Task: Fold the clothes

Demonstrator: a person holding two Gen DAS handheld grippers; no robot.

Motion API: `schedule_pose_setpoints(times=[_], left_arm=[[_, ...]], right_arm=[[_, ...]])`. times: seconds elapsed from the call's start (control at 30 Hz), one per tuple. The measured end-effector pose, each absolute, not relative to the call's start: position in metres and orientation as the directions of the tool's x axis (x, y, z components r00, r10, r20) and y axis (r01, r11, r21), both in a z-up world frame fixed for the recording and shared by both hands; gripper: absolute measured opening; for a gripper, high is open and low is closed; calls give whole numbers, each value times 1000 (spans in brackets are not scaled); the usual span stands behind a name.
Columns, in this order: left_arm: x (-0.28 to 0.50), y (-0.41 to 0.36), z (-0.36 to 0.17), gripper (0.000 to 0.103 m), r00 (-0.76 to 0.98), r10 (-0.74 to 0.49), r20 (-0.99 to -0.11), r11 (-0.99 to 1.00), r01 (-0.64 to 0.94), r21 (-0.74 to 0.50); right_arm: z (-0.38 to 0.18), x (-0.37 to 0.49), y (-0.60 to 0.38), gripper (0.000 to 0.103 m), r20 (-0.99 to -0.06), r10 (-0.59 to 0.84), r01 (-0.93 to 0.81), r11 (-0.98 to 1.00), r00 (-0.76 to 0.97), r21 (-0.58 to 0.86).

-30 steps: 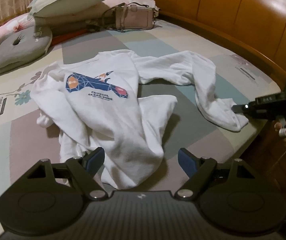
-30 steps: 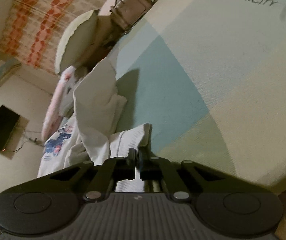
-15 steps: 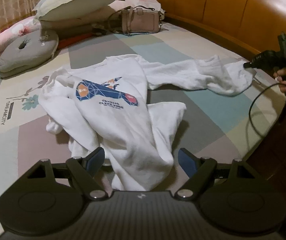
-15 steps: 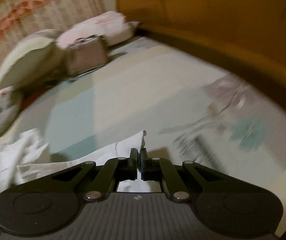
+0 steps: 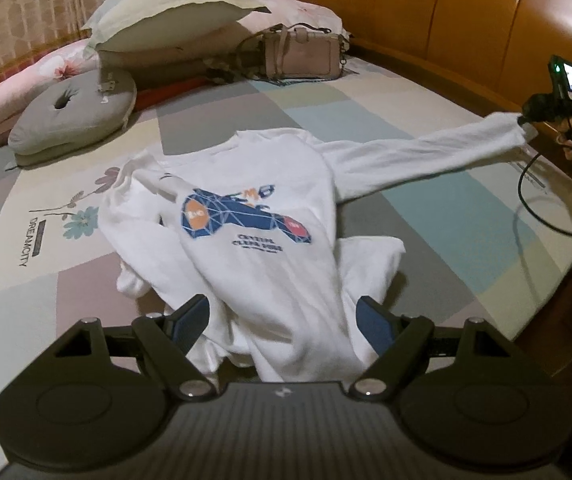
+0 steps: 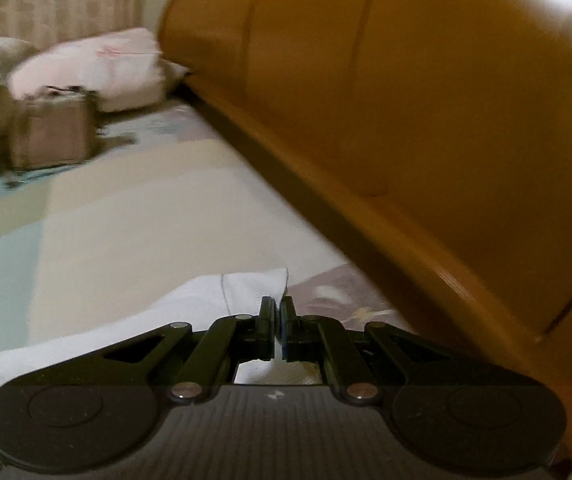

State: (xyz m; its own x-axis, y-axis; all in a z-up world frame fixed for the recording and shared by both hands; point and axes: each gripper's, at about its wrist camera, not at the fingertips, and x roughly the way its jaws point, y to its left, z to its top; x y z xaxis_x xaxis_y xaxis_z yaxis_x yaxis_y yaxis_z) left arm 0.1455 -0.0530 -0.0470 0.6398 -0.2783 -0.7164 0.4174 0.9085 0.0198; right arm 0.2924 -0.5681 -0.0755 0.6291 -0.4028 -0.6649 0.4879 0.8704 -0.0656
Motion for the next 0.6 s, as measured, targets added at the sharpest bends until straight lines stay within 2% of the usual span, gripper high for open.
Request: schedule_pose_setpoints(times=[0.17,0.23,0.33,0.47,0.6], left_arm=[[151,-46,-47,81,643,-270,-717,916,402,16],[153,-45,-47,81,643,-264,-719,916,400,21],[153,-44,-47,81,643,-265,-719,915,404,24],[154,-42,-48,81,642,-269,-718,915,403,17],[155,-38,-48,81,643,-264,-719,919,394,14]], right_arm=[[-88,298,-571,7,-723,-366,475,878,586,-59],[-84,296,-562,15,-713,-339,450,892,614,-37],[-69,296,-534,19,-677,-253,352,936,691,9],[-59,317,-483,27,-664,9,121,981,748,150],[-67,354,-421,34,-657,252,-85,957,710,276]])
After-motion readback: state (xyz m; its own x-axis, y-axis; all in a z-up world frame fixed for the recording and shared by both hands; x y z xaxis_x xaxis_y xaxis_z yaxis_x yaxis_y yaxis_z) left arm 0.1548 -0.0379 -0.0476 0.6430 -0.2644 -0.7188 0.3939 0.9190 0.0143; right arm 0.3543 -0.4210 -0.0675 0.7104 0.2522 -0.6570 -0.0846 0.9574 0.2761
